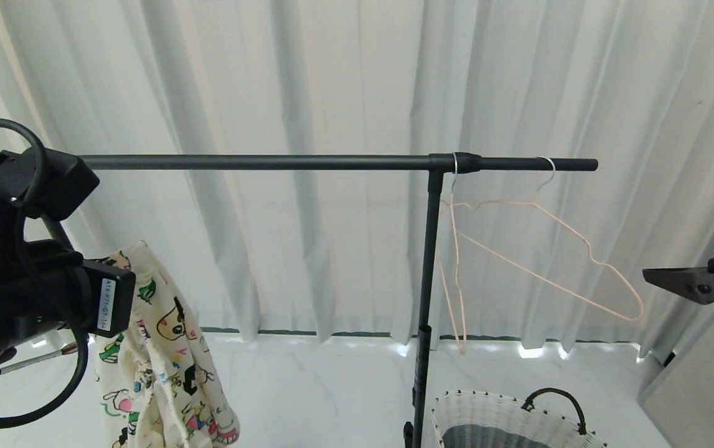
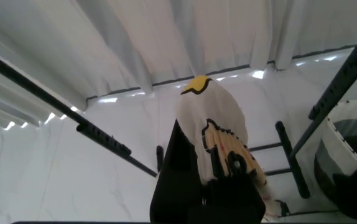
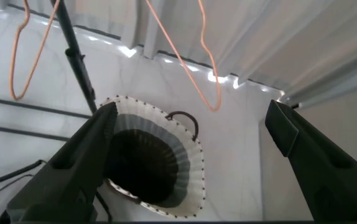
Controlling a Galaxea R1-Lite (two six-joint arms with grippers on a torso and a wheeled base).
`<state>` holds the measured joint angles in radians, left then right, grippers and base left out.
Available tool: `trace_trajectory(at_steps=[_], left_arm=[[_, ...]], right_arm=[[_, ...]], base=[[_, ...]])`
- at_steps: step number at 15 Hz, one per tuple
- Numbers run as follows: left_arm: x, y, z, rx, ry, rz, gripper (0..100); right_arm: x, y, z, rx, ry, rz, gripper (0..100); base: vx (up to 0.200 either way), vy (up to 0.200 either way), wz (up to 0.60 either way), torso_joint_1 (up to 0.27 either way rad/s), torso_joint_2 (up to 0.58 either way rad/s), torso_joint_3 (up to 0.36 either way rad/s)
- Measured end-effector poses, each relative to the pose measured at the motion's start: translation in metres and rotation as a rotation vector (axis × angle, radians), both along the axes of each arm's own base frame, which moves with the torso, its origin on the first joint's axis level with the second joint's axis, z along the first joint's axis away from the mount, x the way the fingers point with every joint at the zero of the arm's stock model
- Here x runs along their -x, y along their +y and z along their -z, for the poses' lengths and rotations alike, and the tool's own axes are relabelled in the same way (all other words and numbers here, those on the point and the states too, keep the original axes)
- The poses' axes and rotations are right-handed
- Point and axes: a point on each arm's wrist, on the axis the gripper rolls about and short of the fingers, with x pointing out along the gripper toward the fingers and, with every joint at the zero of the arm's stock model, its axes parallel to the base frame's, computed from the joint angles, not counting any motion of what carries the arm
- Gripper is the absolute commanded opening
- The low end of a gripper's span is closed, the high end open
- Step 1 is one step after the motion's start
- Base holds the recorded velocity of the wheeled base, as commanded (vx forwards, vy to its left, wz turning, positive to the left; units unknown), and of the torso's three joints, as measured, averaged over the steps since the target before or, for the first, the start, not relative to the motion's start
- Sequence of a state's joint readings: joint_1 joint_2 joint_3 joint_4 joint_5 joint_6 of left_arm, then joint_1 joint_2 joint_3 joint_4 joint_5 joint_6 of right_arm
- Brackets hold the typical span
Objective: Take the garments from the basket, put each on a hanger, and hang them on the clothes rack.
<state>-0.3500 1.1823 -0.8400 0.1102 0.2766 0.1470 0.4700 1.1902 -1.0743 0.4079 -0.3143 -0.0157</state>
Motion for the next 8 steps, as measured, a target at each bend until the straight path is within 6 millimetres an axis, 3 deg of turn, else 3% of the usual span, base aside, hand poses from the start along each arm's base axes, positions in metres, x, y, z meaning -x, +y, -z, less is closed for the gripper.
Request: trace_trajectory(at_steps=[2,5,8], left_arm=[[0.000,0.000,0.000,-0.001,0.001,0.000,0],[0.000,0.000,0.001,-0.003,0.005,0.000,0],[0.000,0.000,0.001,-0.001,0.002,-0.002,0]], right_arm=[[-0.007,0.000,0.000,-0.027,-0.005,-0.017,100],[-0.034,-0.008,0.002,-0.047,-0.019,-0.052,100],[-0.068,-0.023,0.016,-0.007,0.020,-0.133,100]], base=[[0.000,0.000,0.00,0.000,0.00,0.000],[0.000,0.000,0.00,0.000,0.00,0.000],[0.000,0.000,0.00,0.000,0.00,0.000]])
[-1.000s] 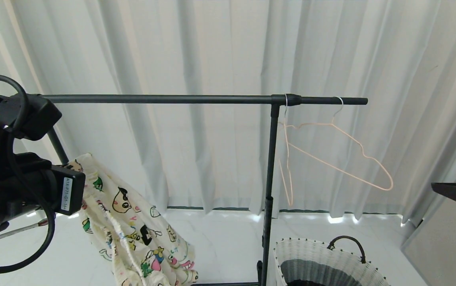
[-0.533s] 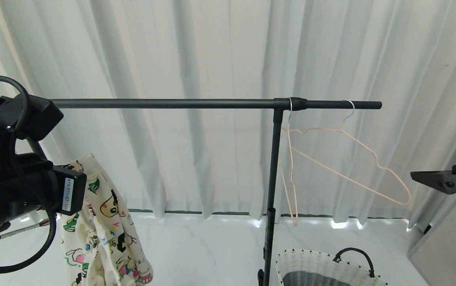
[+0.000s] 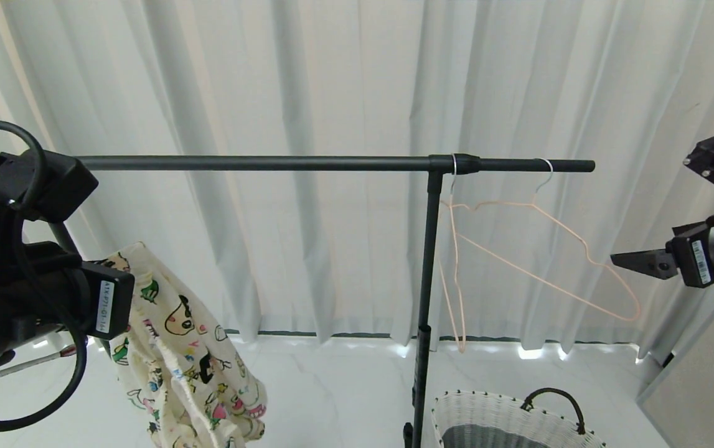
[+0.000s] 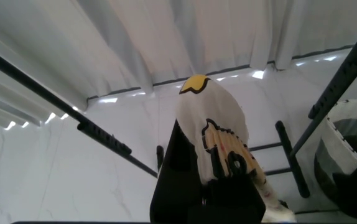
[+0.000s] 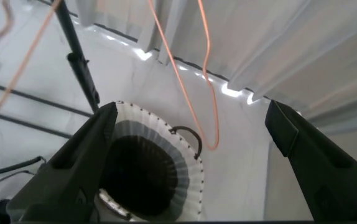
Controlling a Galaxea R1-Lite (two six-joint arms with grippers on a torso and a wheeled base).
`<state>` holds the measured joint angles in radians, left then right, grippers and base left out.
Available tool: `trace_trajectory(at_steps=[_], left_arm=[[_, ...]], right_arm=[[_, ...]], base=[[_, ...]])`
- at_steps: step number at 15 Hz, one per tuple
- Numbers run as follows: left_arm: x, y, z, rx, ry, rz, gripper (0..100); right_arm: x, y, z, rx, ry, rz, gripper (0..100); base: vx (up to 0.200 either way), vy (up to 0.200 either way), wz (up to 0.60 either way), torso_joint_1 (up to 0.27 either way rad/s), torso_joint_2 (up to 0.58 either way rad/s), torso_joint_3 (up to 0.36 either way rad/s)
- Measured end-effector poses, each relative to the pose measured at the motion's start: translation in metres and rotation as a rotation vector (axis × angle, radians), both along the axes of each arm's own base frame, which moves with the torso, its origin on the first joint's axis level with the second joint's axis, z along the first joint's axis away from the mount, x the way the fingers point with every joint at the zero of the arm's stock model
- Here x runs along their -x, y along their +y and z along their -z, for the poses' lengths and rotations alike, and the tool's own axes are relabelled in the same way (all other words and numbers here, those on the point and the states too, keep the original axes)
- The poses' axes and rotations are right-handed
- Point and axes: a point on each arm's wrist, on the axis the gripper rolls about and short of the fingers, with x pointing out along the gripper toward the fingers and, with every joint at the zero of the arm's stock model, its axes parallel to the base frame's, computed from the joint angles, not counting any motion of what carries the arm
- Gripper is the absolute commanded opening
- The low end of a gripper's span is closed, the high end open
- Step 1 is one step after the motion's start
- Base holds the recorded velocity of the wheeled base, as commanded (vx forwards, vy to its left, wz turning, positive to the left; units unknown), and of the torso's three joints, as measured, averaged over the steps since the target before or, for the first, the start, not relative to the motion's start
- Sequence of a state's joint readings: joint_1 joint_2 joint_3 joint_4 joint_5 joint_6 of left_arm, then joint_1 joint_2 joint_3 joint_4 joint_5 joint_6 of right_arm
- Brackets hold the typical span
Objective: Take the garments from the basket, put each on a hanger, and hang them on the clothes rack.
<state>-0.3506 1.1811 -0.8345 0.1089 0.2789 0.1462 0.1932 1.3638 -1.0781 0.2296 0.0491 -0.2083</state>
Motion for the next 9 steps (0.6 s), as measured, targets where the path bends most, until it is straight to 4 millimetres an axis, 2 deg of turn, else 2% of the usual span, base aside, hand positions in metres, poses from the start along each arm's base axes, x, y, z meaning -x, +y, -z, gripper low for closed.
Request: trace_trajectory(at_steps=[9], left_arm=[[0.015,0.005,-0.011,0.028,-0.068,0.002,0]], right_arm=[[-0.108,-0.021,0.049,-0.040,0.038,-0.031,100]], base=[[0.000,0.000,0.00,0.000,0.00,0.000]])
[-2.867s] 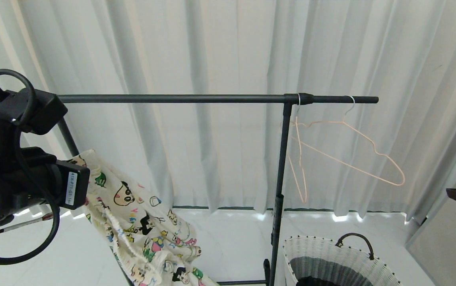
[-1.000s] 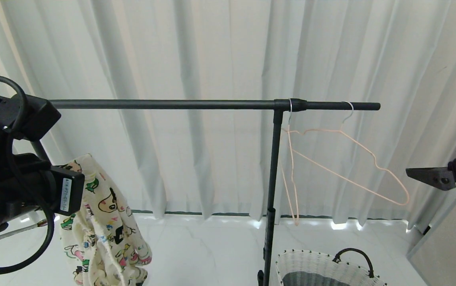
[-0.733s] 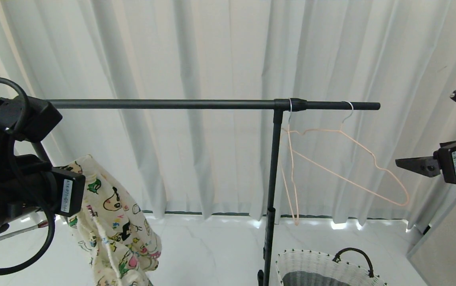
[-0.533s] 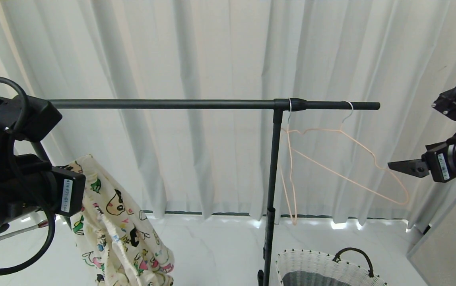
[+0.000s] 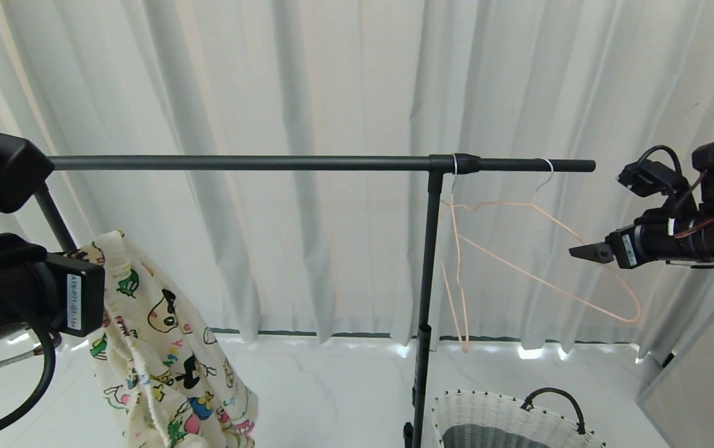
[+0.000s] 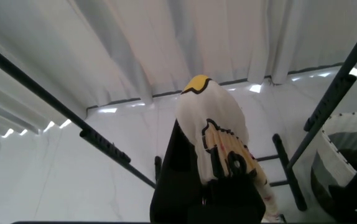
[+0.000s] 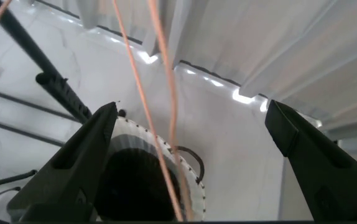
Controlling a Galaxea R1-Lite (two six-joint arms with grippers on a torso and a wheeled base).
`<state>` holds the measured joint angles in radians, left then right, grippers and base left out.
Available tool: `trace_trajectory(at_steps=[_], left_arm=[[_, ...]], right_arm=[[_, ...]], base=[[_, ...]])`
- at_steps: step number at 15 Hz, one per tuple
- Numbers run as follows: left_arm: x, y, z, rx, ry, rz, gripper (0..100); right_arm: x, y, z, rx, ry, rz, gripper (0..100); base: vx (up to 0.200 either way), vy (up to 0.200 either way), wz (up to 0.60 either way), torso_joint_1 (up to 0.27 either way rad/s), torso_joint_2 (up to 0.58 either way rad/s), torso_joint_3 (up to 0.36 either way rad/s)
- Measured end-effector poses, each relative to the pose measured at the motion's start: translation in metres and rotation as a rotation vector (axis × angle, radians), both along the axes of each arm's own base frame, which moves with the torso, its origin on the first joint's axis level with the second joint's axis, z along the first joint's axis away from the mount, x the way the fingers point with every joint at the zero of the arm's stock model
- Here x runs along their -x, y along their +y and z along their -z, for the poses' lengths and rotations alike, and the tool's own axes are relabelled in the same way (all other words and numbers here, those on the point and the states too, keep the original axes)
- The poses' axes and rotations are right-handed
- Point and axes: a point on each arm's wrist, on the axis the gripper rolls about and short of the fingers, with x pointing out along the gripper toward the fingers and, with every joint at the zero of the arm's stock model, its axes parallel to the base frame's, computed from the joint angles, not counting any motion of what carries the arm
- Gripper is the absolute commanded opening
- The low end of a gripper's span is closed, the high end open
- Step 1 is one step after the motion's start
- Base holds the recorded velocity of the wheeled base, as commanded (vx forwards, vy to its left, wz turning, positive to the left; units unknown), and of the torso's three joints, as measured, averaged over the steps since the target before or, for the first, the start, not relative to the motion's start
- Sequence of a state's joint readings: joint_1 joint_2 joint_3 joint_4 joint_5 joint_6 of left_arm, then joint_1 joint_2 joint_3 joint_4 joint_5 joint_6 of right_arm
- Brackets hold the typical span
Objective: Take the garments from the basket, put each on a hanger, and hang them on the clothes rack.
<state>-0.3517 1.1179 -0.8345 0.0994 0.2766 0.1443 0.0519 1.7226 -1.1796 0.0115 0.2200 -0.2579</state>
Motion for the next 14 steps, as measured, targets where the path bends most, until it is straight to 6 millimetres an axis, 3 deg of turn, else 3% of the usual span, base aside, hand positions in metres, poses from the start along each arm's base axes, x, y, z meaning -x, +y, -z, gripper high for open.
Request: trace_trajectory(at_steps=[5,11,12,14], left_arm=[[0.005,0.001,-0.002,0.006,-0.014,0.007,0],[0.006,0.001,-0.002,0.002,-0.018,0.011,0],[0.006,0.001,-0.003,0.001,-0.021,0.011,0],[0.006,0.001,-0.004,0.002,-0.023,0.011,0]], right_arm=[[-0.035,-0.006,0.017,-0.022,0.031,-0.011,100],[-0.046,-0.005,0.034,-0.033,0.077,-0.027,100],[-0.048,-0.005,0.036,-0.033,0.074,-0.027,0],[-0.051,-0.005,0.035,-0.037,0.048,-0.025,0]], base=[[0.000,0.000,0.00,0.000,0.00,0.000],[0.000,0.000,0.00,0.000,0.00,0.000],[0.000,0.000,0.00,0.000,0.00,0.000],[0.000,0.000,0.00,0.000,0.00,0.000]])
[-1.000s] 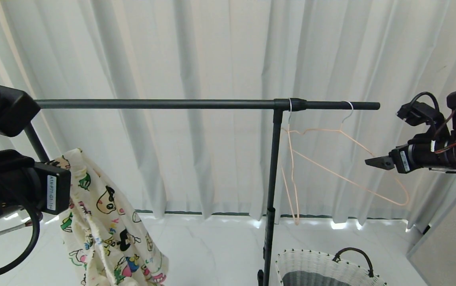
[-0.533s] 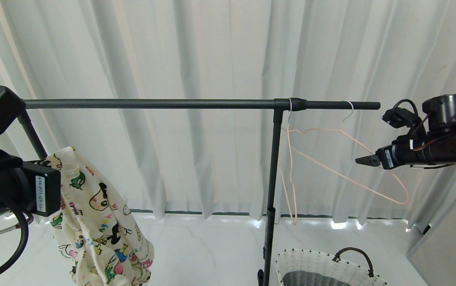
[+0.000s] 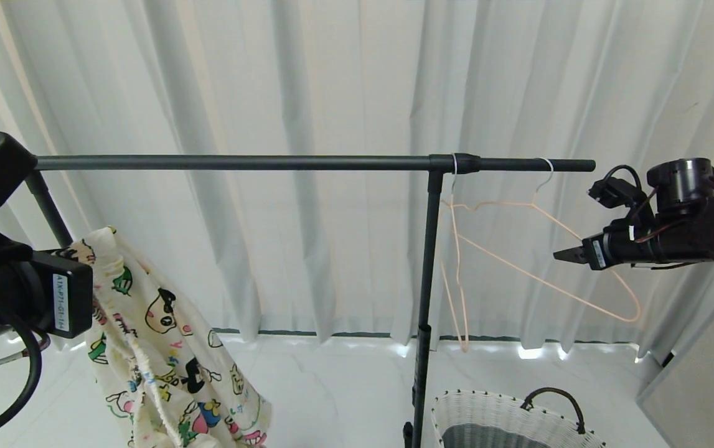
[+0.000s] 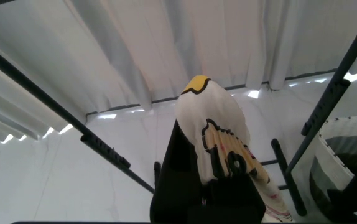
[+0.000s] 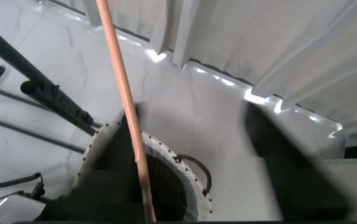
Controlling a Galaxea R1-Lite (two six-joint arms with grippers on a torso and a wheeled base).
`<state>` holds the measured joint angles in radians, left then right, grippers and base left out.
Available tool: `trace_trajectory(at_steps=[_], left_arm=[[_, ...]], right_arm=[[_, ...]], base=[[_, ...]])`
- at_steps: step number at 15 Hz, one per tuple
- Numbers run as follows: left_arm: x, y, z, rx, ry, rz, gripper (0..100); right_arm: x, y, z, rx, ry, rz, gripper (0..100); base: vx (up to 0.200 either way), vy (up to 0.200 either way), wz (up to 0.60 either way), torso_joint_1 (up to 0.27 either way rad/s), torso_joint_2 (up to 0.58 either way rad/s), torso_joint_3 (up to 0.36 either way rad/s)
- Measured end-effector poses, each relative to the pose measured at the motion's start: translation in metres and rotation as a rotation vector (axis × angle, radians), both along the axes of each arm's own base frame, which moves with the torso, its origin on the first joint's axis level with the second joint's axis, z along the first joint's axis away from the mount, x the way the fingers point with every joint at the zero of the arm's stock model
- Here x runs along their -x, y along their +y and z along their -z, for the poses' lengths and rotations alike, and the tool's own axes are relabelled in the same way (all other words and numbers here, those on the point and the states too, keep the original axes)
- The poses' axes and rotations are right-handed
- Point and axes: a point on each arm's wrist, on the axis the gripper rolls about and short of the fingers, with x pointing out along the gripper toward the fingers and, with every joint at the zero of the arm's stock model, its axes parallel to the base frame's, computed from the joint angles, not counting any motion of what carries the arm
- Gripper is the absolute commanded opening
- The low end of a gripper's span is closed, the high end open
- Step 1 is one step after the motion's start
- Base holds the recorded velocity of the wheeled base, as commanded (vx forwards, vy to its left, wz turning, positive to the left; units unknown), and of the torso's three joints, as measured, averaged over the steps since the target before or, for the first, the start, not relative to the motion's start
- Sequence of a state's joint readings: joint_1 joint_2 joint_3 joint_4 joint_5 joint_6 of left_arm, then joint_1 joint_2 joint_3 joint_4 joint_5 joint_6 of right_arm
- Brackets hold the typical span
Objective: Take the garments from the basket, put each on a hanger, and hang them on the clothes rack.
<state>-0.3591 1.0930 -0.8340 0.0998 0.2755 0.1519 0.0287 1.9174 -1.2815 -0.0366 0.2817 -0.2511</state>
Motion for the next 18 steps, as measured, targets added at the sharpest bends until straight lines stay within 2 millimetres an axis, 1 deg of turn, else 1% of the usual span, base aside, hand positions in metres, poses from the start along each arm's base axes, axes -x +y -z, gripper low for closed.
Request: trace_trajectory(at_steps=[3,5,8,12,14,16,18], left_arm=[[0.000,0.000,0.000,0.001,-0.001,0.000,0],[0.000,0.000,0.000,0.000,-0.001,0.000,0],[0.000,0.000,0.000,0.000,0.000,0.000,0],[0.000,0.000,-0.001,0.003,-0.007,0.000,0],[-0.001,0.000,-0.001,0.007,-0.018,0.000,0],[-0.001,0.000,-0.002,0.007,-0.020,0.000,0],[-0.001,0.000,-0.001,0.007,-0.016,-0.001,0]], right_arm=[[0.000,0.001,-0.002,-0.014,-0.006,0.007,0],[0.004,0.001,-0.005,-0.031,-0.005,0.016,0],[0.016,0.001,-0.011,-0.044,-0.017,0.024,0],[0.035,0.000,-0.023,-0.079,-0.082,0.046,0],[0.048,-0.001,-0.029,-0.080,-0.110,0.047,0],[0.063,0.001,-0.036,-0.074,-0.139,0.055,0],[0.080,0.002,-0.040,-0.044,-0.153,0.101,0]], base=[[0.000,0.000,0.00,0.000,0.00,0.000],[0.000,0.000,0.00,0.000,0.00,0.000],[0.000,0.000,0.00,0.000,0.00,0.000],[0.000,0.000,0.00,0.000,0.00,0.000],[0.000,0.000,0.00,0.000,0.00,0.000],[0.000,0.000,0.00,0.000,0.00,0.000],[0.000,0.000,0.00,0.000,0.00,0.000]])
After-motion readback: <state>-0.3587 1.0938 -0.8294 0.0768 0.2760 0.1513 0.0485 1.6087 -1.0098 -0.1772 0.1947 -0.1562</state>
